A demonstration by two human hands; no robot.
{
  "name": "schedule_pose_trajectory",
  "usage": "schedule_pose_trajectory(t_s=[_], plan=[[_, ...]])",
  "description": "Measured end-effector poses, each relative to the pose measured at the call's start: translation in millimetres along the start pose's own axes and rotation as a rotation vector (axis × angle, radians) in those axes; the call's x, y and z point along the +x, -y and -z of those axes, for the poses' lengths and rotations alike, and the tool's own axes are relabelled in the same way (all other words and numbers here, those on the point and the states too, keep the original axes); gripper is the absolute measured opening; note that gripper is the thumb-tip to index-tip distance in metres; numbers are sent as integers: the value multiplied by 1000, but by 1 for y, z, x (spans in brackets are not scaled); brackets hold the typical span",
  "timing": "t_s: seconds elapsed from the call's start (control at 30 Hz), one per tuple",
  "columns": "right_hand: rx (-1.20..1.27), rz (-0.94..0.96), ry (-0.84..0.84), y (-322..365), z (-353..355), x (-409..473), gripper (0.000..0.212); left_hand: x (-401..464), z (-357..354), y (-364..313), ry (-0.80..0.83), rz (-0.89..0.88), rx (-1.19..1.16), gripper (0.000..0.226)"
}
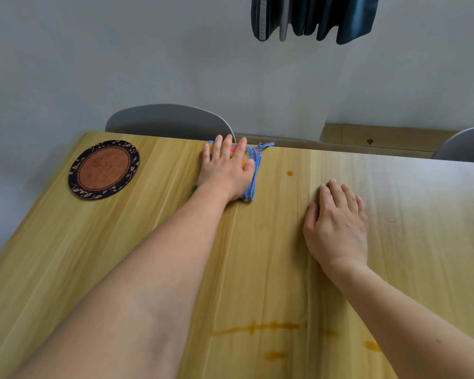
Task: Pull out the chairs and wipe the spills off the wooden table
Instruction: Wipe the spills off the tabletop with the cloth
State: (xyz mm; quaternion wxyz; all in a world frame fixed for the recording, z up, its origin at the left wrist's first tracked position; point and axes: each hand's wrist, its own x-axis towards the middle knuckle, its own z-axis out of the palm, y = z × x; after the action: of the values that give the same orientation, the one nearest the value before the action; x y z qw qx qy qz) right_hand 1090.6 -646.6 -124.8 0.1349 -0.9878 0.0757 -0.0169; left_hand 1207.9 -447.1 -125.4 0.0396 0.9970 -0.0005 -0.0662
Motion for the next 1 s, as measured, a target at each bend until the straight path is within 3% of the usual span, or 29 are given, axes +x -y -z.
schedule_pose_trajectory(t_s=[0.4,0.6,1.0], plan=[[1,-20,-32,-1,-4,2,50,-3,-6,-57,-14,-75,-33,63],[-9,-22,-63,0,-6,3,59,-6,-8,-78,-11,-54,-61,63],[-34,-8,-27,-1,-5,2,62,-9,-7,-76,-8,-68,-60,63]])
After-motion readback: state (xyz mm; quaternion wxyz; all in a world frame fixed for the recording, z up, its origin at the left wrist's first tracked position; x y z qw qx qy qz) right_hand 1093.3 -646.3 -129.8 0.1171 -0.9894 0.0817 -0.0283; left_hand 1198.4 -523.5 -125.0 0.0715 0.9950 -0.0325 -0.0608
